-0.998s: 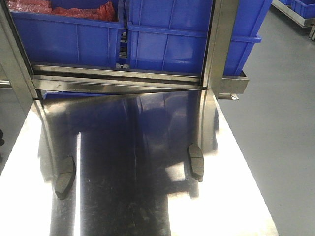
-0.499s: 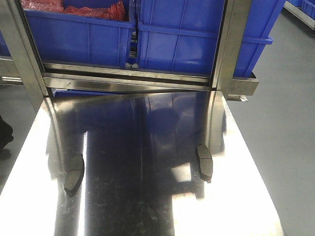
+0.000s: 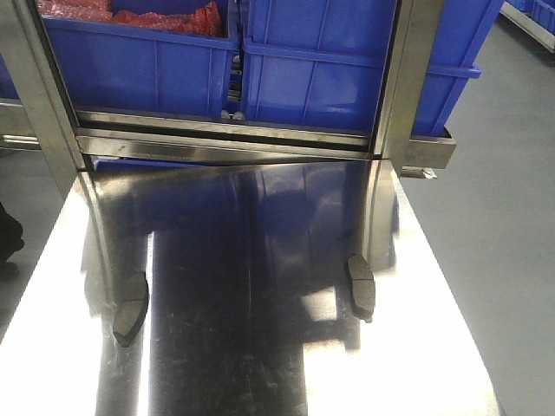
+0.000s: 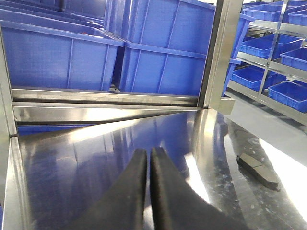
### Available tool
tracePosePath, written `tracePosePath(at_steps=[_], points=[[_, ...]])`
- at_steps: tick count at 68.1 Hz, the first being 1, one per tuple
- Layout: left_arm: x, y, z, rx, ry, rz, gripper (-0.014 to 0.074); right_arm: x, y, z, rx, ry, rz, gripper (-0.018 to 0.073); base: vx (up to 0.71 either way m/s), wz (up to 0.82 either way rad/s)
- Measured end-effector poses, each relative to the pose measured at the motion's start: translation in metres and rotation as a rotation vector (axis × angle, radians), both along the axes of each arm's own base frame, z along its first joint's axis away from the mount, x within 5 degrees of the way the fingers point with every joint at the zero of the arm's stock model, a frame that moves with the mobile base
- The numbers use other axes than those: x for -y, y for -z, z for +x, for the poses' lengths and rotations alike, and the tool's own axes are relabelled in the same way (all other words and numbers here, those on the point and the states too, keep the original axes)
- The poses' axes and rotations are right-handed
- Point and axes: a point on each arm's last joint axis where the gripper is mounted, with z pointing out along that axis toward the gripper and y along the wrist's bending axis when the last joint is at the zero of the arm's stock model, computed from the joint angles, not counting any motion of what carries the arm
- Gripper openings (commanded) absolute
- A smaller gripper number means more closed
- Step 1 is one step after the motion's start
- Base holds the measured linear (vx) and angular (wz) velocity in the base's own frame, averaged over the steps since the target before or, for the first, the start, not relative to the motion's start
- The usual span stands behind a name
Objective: Move and align brake pads A on conveyor
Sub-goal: 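Stop at the table edge facing the two brake pads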
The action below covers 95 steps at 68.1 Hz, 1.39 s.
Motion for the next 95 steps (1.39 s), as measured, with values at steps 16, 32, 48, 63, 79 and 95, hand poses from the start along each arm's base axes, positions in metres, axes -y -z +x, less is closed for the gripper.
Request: tracePosePath(at_steps=[16, 32, 48, 63, 79, 95], points=[[0.000, 0.000, 0.000, 0.000, 0.000, 0.000, 0.0004, 0.000, 0.000, 0.000, 0.000, 0.000, 0.000, -0.0003, 0.00, 0.00], [0.000, 0.000, 0.000, 0.000, 0.000, 0.000, 0.0305, 0.000, 0.000, 0.000, 0.000, 0.000, 0.000, -0.0003, 0.00, 0.00], [0.000, 0.000, 0.000, 0.000, 0.000, -0.002, 0.0734, 0.000, 0.000, 0.000, 0.000, 0.000, 0.000, -0.0003, 0.00, 0.00], [0.000, 0.000, 0.000, -0.001, 0.001, -0.003, 0.0687, 0.000, 0.000, 0.000, 0.000, 0.000, 0.000, -0.0003, 0.00, 0.00], [0.004, -0.010, -0.001, -0.056, 0.040, -0.044, 0.0638, 0.000, 0.000, 0.000, 0.000, 0.000, -0.001, -0.0003, 0.00, 0.00], [0.013, -0.070, 0.016, -0.037, 0.114, 0.125, 0.0597, 0.000, 0.000, 0.000, 0.000, 0.000, -0.001, -0.0003, 0.00, 0.00]])
